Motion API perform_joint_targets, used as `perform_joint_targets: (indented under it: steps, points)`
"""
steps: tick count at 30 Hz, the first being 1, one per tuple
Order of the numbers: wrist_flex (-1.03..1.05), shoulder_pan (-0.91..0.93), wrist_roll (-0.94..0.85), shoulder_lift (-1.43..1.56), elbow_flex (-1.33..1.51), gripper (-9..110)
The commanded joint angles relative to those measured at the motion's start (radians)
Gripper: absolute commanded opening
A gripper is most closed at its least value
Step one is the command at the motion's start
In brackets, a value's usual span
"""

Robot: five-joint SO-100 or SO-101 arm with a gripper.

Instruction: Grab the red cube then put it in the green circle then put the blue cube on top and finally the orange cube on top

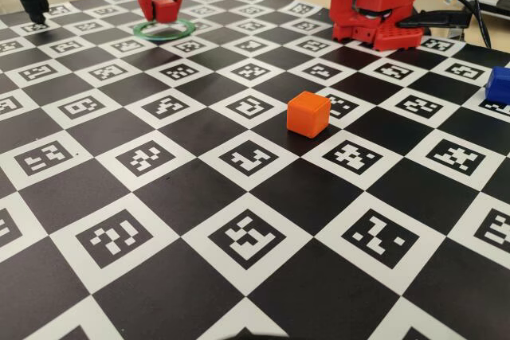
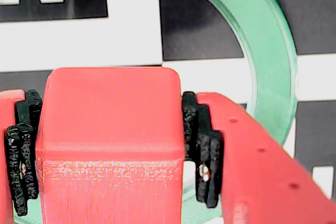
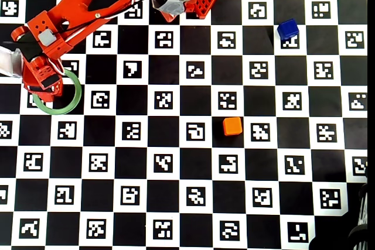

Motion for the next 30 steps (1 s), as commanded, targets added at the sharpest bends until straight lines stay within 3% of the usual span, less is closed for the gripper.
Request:
perform_joint_targets:
  steps: [1, 30]
  points:
    - [-0.017, 0.012, -0.006, 0.04, -0.009, 7]
    - [-0.071, -0.02, 0.026, 0.029, 0.048, 7]
